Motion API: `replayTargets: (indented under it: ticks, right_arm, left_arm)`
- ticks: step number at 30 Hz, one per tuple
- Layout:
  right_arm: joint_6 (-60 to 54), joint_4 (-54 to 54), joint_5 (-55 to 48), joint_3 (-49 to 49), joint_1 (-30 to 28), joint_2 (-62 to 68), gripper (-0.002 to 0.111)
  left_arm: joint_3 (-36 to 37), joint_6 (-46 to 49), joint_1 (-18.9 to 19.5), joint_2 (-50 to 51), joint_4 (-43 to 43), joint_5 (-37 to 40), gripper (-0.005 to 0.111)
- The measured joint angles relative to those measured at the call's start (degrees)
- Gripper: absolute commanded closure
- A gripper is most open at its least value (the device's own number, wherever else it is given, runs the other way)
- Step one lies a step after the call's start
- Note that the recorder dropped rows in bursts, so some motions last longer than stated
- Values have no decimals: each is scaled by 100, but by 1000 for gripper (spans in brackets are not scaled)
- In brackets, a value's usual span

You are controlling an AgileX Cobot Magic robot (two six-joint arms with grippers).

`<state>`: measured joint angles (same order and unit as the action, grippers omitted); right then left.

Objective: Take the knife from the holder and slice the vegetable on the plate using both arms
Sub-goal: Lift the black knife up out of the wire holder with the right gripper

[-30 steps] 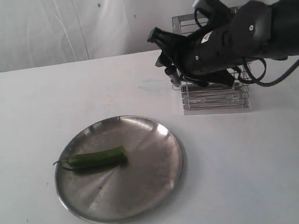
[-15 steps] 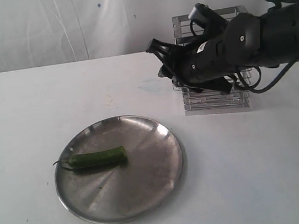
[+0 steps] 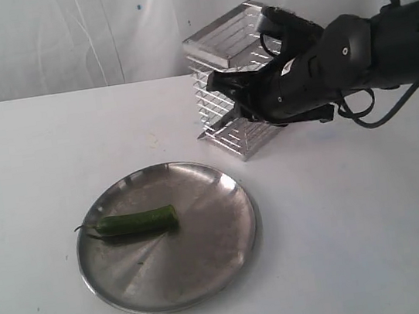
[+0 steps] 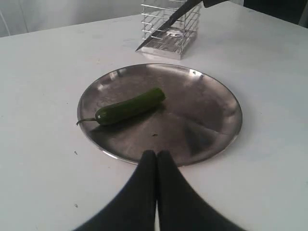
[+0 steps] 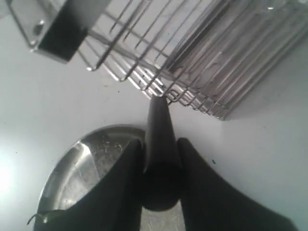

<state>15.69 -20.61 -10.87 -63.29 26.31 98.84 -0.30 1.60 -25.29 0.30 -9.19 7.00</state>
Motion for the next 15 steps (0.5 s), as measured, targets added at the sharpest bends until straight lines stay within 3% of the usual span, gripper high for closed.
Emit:
replayTargets:
  ticks: [15]
  right_arm:
    - [-453, 1069, -784, -229, -175, -224, 91]
  left_arm:
    - [0, 0, 0, 0, 0, 0, 107]
